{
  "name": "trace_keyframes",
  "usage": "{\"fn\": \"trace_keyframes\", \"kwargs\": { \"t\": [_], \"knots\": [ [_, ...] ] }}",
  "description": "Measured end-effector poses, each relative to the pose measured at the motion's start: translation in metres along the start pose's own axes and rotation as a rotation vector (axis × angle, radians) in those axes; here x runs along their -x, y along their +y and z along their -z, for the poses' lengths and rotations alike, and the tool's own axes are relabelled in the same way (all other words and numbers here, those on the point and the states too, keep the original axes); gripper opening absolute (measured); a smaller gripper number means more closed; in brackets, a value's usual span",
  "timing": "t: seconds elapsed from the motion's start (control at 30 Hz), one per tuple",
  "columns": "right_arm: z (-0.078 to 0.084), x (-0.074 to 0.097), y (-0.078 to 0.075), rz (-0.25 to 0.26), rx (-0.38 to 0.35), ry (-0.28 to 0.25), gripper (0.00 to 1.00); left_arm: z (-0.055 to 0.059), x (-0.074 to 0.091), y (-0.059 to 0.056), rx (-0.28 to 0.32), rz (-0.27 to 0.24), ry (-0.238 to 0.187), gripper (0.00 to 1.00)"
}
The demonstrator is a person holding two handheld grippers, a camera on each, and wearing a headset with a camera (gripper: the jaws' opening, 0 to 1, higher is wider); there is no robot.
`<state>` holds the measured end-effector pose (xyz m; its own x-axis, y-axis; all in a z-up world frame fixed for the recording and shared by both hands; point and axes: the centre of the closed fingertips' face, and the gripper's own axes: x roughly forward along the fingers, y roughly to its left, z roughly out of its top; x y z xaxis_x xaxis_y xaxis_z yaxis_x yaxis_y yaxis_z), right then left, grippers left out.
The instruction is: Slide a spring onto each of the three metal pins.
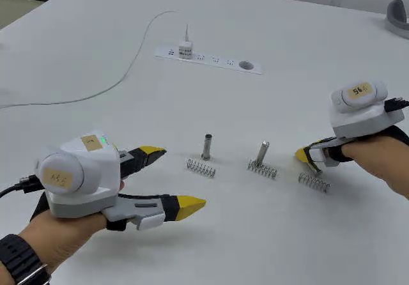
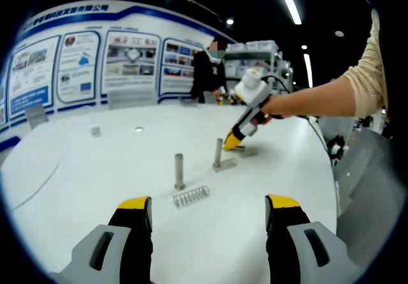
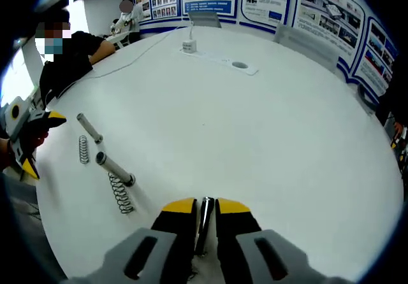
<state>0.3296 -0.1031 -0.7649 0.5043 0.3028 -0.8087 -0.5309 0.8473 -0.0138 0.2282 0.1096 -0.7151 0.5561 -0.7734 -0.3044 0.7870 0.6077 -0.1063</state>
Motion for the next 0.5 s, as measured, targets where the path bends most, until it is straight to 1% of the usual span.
{"fn": "trace_keyframes", "kwargs": {
  "t": [0.5],
  "knots": [
    [0.002, -0.0017, 0.0018, 0.003, -0.003, 0.037, 0.1, 0.0001, 0.0018, 0.0008, 0.006, -0.008, -0.003, 0.73]
  ]
}}
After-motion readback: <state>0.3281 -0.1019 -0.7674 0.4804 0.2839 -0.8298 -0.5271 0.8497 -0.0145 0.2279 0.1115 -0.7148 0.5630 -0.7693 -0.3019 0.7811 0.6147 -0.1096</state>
